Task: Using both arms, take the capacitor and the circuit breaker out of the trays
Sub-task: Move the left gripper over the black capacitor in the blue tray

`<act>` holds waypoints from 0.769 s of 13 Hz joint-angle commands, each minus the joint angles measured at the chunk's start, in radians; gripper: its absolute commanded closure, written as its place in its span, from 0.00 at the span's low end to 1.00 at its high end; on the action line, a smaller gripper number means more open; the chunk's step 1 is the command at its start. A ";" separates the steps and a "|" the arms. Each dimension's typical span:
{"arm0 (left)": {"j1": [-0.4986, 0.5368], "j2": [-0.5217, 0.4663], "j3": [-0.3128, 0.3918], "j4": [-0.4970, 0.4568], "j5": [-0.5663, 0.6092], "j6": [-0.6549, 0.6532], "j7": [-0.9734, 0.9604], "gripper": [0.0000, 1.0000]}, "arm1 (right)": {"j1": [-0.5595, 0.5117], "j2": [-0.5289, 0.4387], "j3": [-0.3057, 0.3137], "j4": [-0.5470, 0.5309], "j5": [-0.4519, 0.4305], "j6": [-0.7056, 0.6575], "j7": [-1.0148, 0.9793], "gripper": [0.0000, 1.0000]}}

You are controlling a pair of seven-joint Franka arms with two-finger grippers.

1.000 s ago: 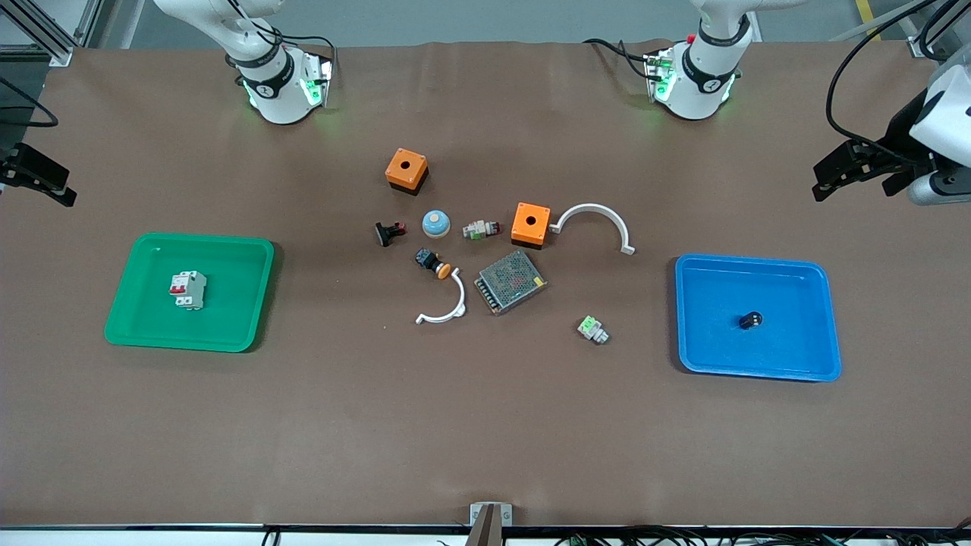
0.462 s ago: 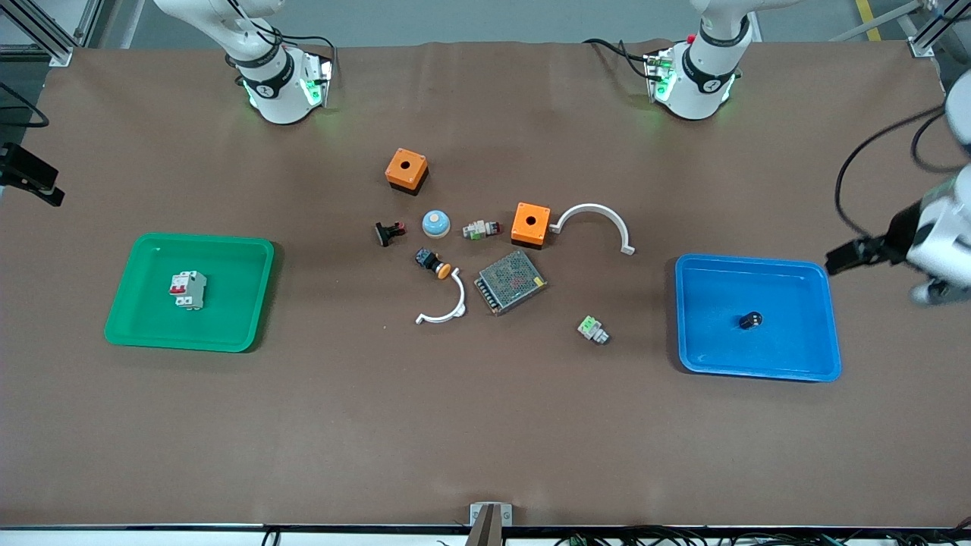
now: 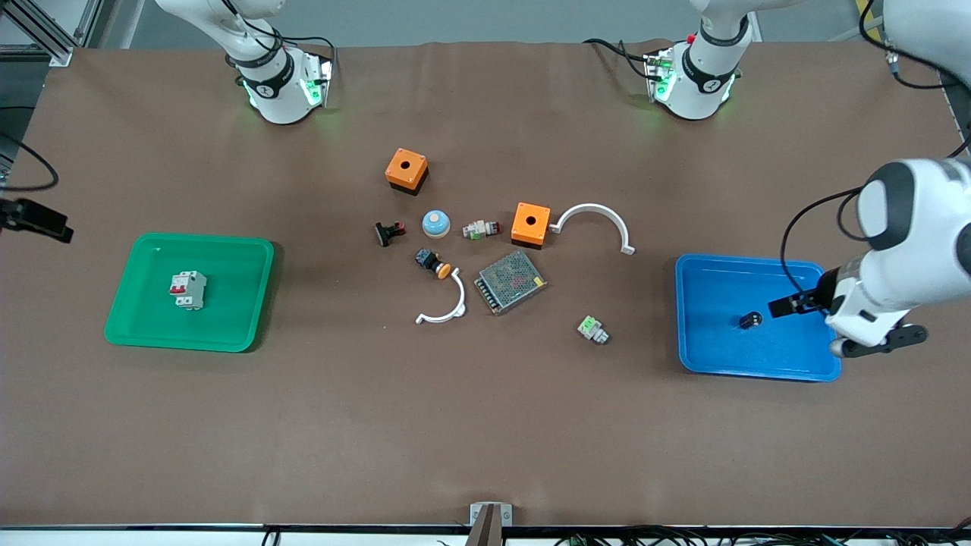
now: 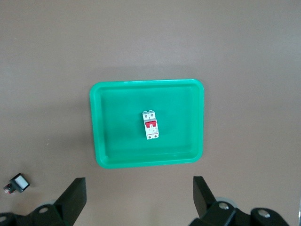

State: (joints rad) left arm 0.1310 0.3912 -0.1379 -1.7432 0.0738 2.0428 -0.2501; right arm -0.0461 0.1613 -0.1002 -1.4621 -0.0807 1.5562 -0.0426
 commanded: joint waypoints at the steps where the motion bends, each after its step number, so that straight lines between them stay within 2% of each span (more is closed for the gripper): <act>1: 0.001 0.026 -0.002 -0.105 0.020 0.162 -0.040 0.01 | -0.018 0.020 0.011 0.011 -0.001 0.001 0.012 0.00; 3: 0.005 0.049 0.000 -0.137 0.020 0.220 -0.040 0.03 | -0.012 0.038 0.011 0.013 0.010 0.018 0.013 0.00; 5: 0.024 0.064 0.000 -0.151 0.021 0.223 -0.040 0.05 | -0.020 0.040 0.010 0.011 0.093 0.063 0.013 0.00; 6: 0.025 0.073 0.000 -0.160 0.021 0.247 -0.037 0.07 | -0.029 0.043 0.010 0.011 0.104 0.067 0.013 0.00; 8: 0.048 0.095 0.000 -0.164 0.024 0.266 -0.028 0.10 | -0.037 0.053 0.010 0.011 0.107 0.070 0.006 0.00; 10: 0.062 0.112 0.000 -0.164 0.049 0.280 -0.026 0.12 | -0.046 0.053 0.010 -0.062 0.090 0.097 -0.043 0.00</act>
State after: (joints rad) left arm 0.1764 0.4901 -0.1340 -1.8997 0.0891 2.2956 -0.2742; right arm -0.0693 0.2097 -0.0992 -1.4687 0.0072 1.6226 -0.0493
